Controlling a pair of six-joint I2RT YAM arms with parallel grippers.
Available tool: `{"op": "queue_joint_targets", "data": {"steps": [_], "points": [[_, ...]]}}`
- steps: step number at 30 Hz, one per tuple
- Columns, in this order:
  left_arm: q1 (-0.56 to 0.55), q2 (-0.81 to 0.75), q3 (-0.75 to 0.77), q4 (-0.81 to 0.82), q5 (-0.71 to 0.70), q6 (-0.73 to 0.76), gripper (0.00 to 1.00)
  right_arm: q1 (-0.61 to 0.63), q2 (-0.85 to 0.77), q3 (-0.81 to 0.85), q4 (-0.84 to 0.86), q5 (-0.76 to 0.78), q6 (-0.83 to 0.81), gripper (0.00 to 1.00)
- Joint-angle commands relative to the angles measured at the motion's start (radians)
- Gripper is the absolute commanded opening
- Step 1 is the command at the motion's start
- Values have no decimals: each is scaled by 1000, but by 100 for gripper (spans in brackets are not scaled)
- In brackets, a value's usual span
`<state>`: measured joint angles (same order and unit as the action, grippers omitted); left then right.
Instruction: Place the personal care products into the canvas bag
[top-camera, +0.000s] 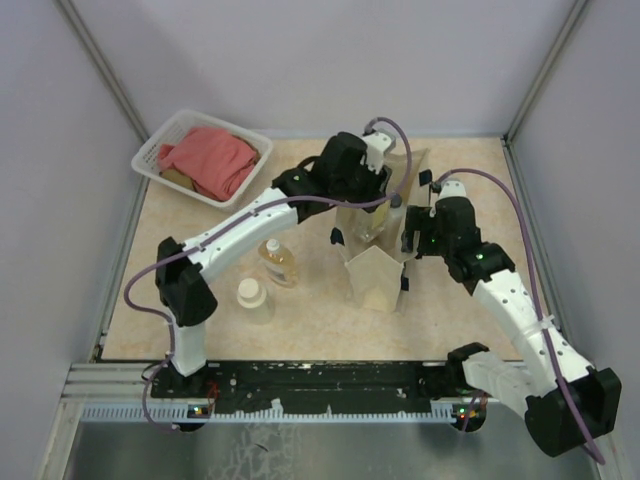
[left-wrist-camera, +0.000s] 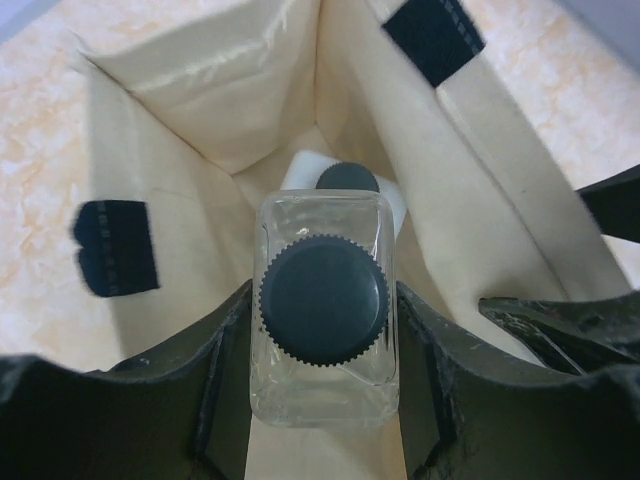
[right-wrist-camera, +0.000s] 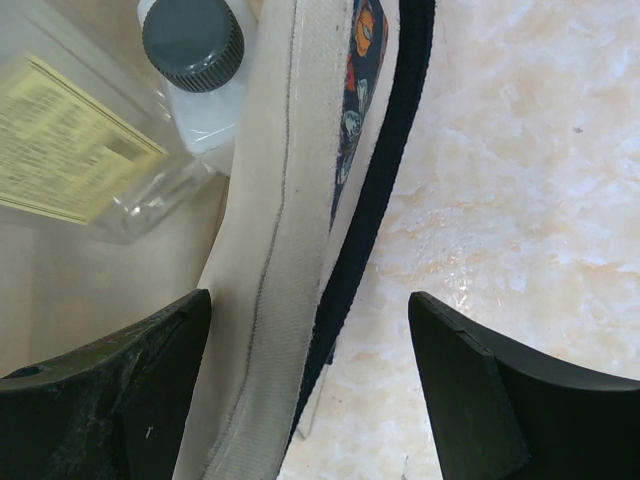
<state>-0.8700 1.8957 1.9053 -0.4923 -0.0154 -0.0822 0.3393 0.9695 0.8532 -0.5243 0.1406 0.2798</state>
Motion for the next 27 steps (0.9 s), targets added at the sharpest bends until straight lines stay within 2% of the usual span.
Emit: {"op": "queue_joint_targets", "data": {"steps": [1, 5, 14, 21, 27], "points": [[-33, 35, 96, 97, -139, 17, 0, 0, 7, 35, 8, 41, -28, 80], [-36, 82, 117, 71, -261, 21, 0, -1, 2, 38, -3, 54, -33, 80], [-36, 114, 63, 197, -362, 39, 0, 0, -6, 35, -8, 57, -30, 80], [-36, 155, 46, 263, -368, 43, 0, 0, -5, 35, -11, 59, -30, 80], [-35, 177, -8, 336, -363, 33, 10, -1, -3, 38, -13, 60, -33, 80]]}}
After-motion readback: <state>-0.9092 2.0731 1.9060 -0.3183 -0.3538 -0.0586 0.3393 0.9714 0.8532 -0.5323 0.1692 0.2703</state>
